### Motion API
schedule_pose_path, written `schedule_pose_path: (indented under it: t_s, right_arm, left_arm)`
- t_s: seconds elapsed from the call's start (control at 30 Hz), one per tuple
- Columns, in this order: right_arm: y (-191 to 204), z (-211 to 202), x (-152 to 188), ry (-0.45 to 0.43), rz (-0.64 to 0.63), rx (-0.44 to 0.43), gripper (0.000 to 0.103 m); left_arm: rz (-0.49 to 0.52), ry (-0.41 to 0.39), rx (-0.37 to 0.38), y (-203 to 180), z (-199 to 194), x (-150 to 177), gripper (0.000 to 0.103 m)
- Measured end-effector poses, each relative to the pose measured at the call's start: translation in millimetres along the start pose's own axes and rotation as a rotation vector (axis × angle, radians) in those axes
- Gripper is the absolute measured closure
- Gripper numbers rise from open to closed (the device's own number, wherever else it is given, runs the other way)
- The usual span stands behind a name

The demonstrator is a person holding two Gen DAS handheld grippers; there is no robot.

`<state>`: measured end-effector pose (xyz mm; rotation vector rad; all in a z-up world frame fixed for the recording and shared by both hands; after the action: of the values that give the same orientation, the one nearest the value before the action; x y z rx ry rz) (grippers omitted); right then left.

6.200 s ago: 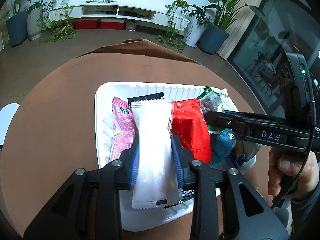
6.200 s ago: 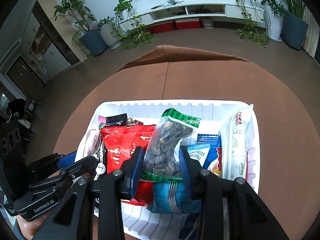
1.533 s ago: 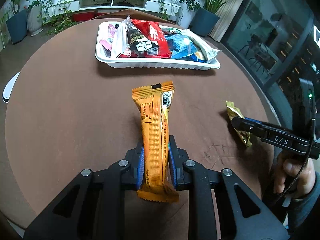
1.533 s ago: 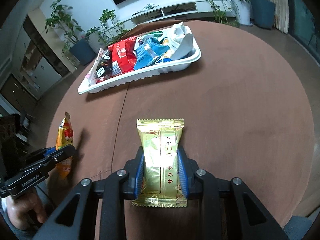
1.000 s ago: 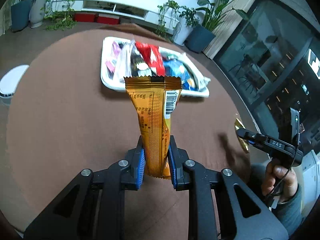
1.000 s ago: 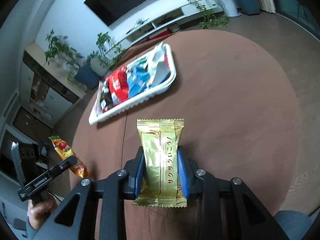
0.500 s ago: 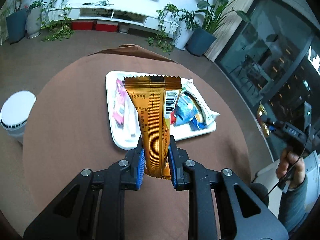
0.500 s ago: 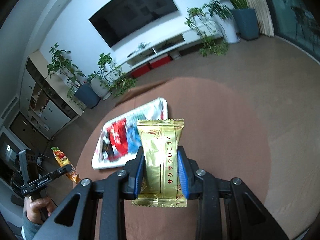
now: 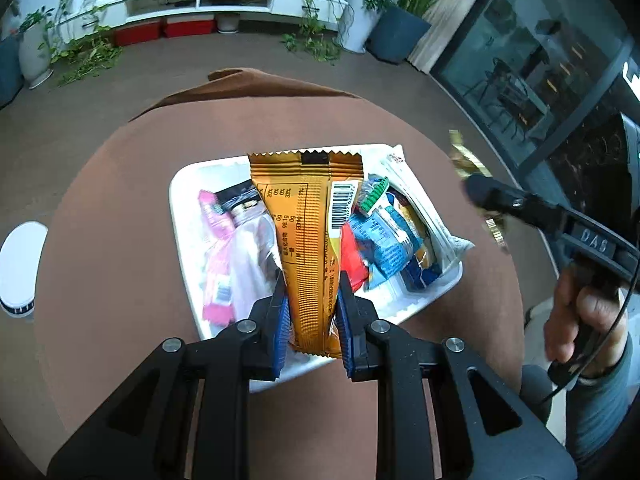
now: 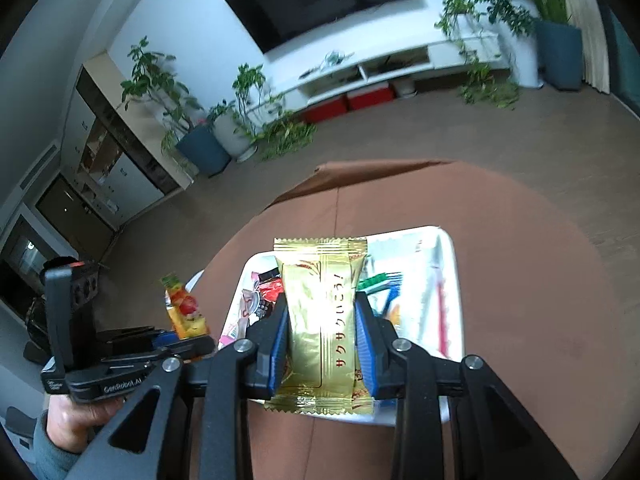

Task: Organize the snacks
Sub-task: 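Carry the orange bar and gold bar over the tray with both grippers, then open both grippers to drop the orange and gold bars into the tray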

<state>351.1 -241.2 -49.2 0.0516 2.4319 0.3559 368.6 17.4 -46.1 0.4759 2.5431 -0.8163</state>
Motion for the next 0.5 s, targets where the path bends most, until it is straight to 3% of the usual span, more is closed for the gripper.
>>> schedule_pose_path:
  t_s: [0.2, 0.5]
  right_arm:
    - [4, 34, 9, 0.053, -0.014, 0.030, 0.070]
    - [-5, 59, 15, 0.071, -0.032, 0.094, 0.070]
  left_arm:
    - [0.008, 0.068, 0.003, -3, 39, -11, 0.084]
    - [0.014, 0.080, -0.024, -6, 68, -15, 0.084]
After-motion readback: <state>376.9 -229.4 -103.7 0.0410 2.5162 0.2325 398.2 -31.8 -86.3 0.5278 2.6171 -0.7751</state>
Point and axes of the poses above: each gripper's, at about its wrist camera, not at the fingertips, and z roughly the way its jaws point, y to its left, x to its underside, the point moved 6 cm from there along z, roughly the way its jaws point, and after that the axes turned 14 degrees about x, right-handed, at the moved point
